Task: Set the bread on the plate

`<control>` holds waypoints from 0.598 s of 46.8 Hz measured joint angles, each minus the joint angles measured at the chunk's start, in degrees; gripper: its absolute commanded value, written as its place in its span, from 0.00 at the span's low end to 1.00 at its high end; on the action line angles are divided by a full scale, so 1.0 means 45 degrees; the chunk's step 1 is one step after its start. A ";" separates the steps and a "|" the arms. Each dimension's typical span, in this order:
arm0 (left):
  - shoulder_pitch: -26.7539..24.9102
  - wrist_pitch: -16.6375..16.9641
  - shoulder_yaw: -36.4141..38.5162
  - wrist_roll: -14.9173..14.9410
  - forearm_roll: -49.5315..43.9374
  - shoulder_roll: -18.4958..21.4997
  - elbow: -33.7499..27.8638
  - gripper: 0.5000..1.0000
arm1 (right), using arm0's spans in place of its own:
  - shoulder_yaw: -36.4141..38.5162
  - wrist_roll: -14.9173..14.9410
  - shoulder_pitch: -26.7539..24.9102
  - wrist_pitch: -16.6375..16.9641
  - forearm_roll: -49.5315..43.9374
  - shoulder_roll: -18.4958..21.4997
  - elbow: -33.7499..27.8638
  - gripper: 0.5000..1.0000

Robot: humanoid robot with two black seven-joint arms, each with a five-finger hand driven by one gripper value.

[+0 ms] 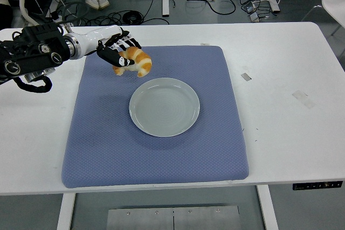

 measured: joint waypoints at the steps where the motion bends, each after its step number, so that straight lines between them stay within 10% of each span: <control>1: -0.0038 0.0029 -0.0002 0.0048 0.0001 -0.0001 -0.0118 0.00 | -0.0001 0.0001 0.0002 0.0000 0.0000 0.0000 -0.0001 1.00; 28: -0.0644 0.2166 -0.0002 0.2849 0.1996 -0.0501 -0.3185 0.00 | 0.0001 0.0001 -0.0005 0.0000 0.0000 0.0001 0.0005 1.00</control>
